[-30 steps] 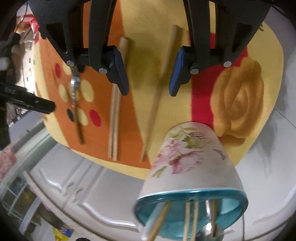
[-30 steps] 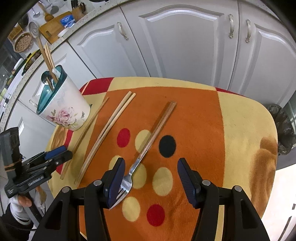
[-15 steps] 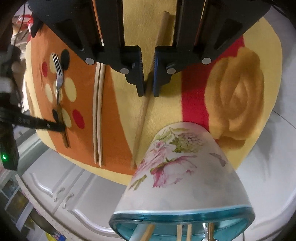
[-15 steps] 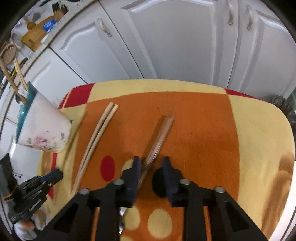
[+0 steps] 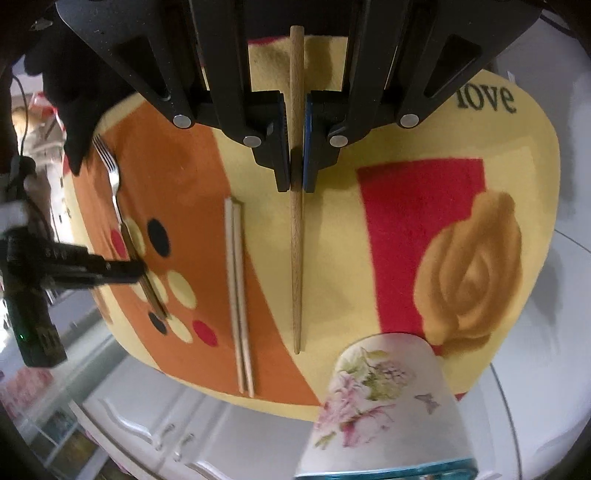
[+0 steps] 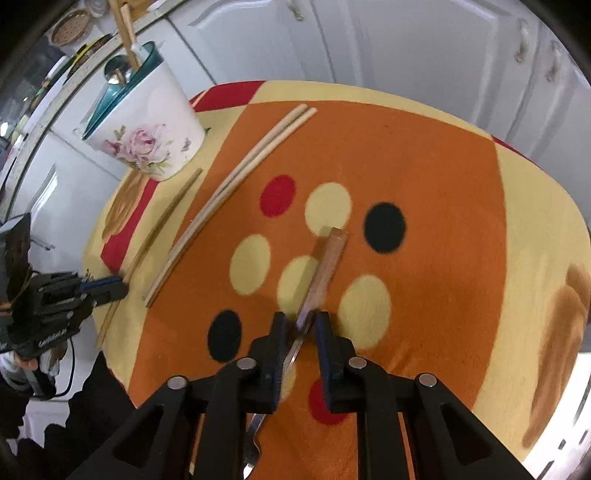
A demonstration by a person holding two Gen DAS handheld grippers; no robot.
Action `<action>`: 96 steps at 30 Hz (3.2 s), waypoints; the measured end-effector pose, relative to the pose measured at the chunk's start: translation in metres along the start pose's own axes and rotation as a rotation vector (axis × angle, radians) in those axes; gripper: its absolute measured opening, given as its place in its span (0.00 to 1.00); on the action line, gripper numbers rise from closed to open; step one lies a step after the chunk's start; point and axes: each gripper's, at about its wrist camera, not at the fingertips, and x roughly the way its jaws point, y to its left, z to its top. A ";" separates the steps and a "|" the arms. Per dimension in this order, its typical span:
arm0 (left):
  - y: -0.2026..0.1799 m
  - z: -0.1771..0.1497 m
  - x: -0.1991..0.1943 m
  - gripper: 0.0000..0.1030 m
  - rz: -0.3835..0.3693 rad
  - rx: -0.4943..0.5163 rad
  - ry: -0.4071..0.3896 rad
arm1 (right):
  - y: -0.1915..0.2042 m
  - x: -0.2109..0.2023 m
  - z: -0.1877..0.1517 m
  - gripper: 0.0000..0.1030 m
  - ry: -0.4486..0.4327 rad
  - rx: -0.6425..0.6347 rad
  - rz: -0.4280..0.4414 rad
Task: Organize utensils
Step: 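Grasp a wooden chopstick with the left tool while the right tool grasps a brown chopstick, then lift the chopstick with the left tool while the right tool lifts its chopstick, then lower the chopstick into the floral cup with the left tool while the right tool lowers its chopstick in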
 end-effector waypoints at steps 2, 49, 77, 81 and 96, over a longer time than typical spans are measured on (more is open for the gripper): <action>-0.001 0.006 -0.001 0.10 0.016 0.001 -0.014 | 0.000 0.000 0.002 0.28 -0.015 0.027 -0.022; -0.012 0.031 -0.163 0.04 -0.057 -0.041 -0.494 | 0.088 -0.134 -0.007 0.09 -0.423 -0.136 0.071; 0.050 0.145 -0.236 0.04 0.154 -0.108 -0.766 | 0.187 -0.203 0.137 0.09 -0.626 -0.332 0.126; 0.060 0.156 -0.213 0.04 0.173 -0.126 -0.730 | 0.190 -0.180 0.155 0.09 -0.601 -0.313 0.135; 0.069 0.160 -0.138 0.04 0.186 -0.155 -0.590 | 0.151 -0.081 0.161 0.09 -0.402 -0.192 0.151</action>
